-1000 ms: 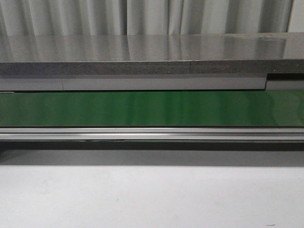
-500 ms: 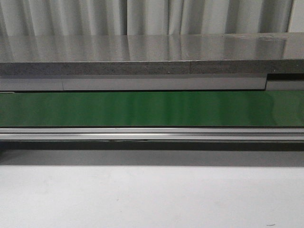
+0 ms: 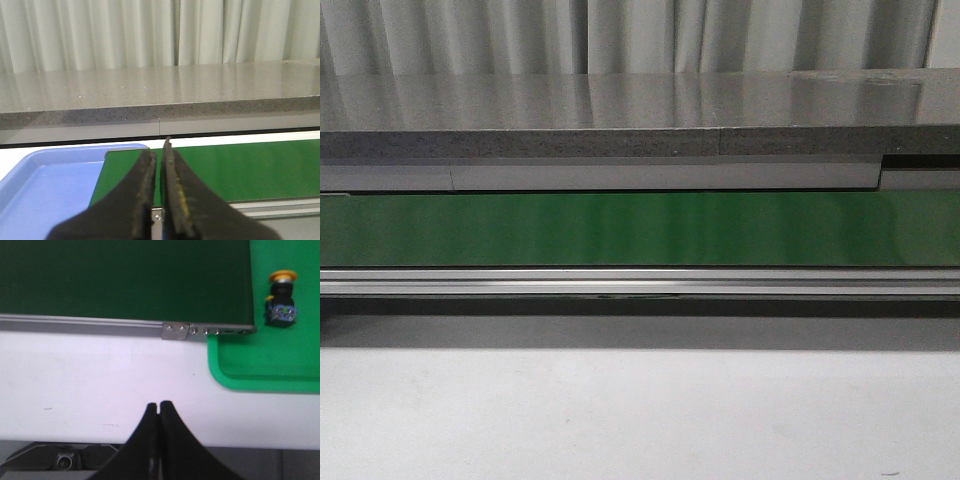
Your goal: Move button from right to left
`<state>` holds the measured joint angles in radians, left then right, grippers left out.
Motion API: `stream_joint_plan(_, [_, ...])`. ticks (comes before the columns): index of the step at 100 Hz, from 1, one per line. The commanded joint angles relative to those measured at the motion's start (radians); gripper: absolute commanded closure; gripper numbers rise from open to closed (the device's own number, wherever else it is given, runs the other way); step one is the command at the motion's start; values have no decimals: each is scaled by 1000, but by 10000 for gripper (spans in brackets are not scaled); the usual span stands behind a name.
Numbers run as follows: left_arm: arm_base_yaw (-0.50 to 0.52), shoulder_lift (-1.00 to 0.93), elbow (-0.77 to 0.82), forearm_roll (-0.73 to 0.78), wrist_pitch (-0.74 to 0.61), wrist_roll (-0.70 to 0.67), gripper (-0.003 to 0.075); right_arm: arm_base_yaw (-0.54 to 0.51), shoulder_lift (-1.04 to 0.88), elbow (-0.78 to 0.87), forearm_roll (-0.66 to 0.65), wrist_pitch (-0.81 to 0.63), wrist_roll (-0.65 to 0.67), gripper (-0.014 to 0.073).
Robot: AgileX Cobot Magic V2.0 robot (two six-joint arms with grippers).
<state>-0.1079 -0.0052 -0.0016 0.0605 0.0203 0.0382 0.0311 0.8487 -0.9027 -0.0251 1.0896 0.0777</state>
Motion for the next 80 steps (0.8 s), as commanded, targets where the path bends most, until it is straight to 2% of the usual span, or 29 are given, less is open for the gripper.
stream_joint_plan(1, [-7,-36,40,-1,-87,-11,715,1,54,-36,-1,-22,5,662])
stream_joint_plan(20, [-7,-36,40,-1,-87,-11,715,1,111,-36,-1,-33,4,662])
stream_joint_plan(29, [-7,-36,40,-1,-87,-11,715,1,111,-36,-1,-46,4,634])
stream_joint_plan(36, [-7,-36,40,-1,-87,-11,715,1,111,-36,-1,-54,4,554])
stream_joint_plan(48, [-7,-36,40,-1,-87,-11,715,1,111,-36,-1,-73,4,300])
stream_joint_plan(58, [-7,-36,40,-1,-87,-11,715,1,111,-36,-1,-87,4,135])
stream_joint_plan(65, [-7,-36,40,-1,-87,-11,715,1,111,-36,-1,-106,4,93])
stream_joint_plan(80, [-7,-36,40,-1,-87,-11,715,1,111,-36,3,-142,15,96])
